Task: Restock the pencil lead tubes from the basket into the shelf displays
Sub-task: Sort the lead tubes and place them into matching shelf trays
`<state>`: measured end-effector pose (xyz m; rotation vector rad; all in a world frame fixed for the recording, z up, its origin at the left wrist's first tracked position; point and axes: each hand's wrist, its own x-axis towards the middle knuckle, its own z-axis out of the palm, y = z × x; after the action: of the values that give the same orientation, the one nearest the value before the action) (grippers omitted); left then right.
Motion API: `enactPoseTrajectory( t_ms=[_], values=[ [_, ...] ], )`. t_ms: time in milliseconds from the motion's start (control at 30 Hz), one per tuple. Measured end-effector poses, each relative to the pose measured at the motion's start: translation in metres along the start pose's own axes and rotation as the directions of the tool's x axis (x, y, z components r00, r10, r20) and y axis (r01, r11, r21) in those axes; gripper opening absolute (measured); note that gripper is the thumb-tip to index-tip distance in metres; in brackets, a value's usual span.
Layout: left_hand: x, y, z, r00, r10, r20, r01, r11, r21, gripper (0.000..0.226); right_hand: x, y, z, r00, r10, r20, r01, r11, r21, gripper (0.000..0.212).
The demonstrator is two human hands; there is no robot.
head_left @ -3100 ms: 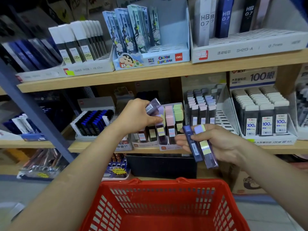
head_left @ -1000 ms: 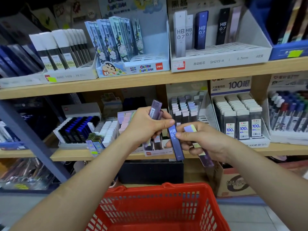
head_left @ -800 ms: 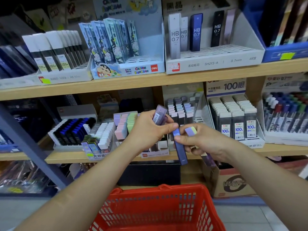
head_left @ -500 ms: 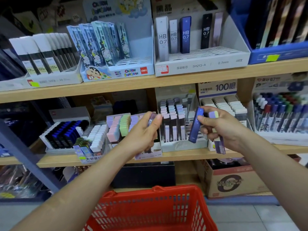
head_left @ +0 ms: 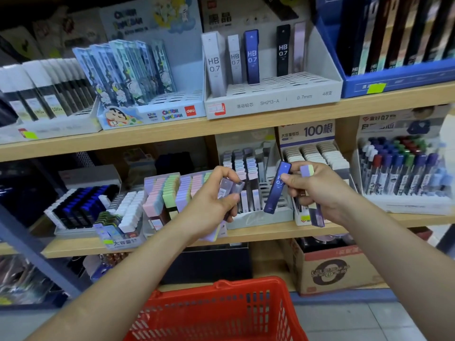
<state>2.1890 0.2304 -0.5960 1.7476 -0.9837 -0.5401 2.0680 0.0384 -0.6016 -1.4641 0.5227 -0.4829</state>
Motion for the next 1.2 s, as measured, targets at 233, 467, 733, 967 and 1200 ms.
enactPoseTrajectory(
  t_ms=[233, 467, 733, 967, 1200],
  values=[
    [0.013, 0.018, 0.027, 0.972, 0.114, -0.206, -0.048, 0.953, 0.299, 0.019, 0.004, -0.002, 0.001, 0.999, -0.028, -0.026, 0.026, 0.998, -0.058, 0.024],
    [0.028, 0.007, 0.023, 0.920, 0.209, -0.332, 0.014, 0.829, 0.560, 0.012, 0.007, 0.000, 0.005, 0.990, -0.101, -0.102, 0.091, 0.991, -0.101, 0.020],
    [0.028, 0.001, 0.021, 0.942, 0.194, -0.275, 0.029, 0.768, 0.640, 0.014, 0.014, 0.004, 0.011, 0.974, -0.219, -0.057, 0.176, 0.892, -0.417, 0.025],
    [0.019, 0.028, 0.019, 0.952, 0.196, -0.234, -0.120, 0.946, 0.302, 0.018, 0.004, -0.023, 0.007, 0.973, -0.118, 0.197, 0.143, 0.982, -0.121, 0.017],
    [0.001, 0.053, 0.010, 0.961, 0.251, -0.117, -0.190, 0.905, 0.381, 0.037, -0.011, -0.043, 0.010, 0.910, -0.108, 0.400, 0.167, 0.979, -0.115, 0.017]
  ],
)
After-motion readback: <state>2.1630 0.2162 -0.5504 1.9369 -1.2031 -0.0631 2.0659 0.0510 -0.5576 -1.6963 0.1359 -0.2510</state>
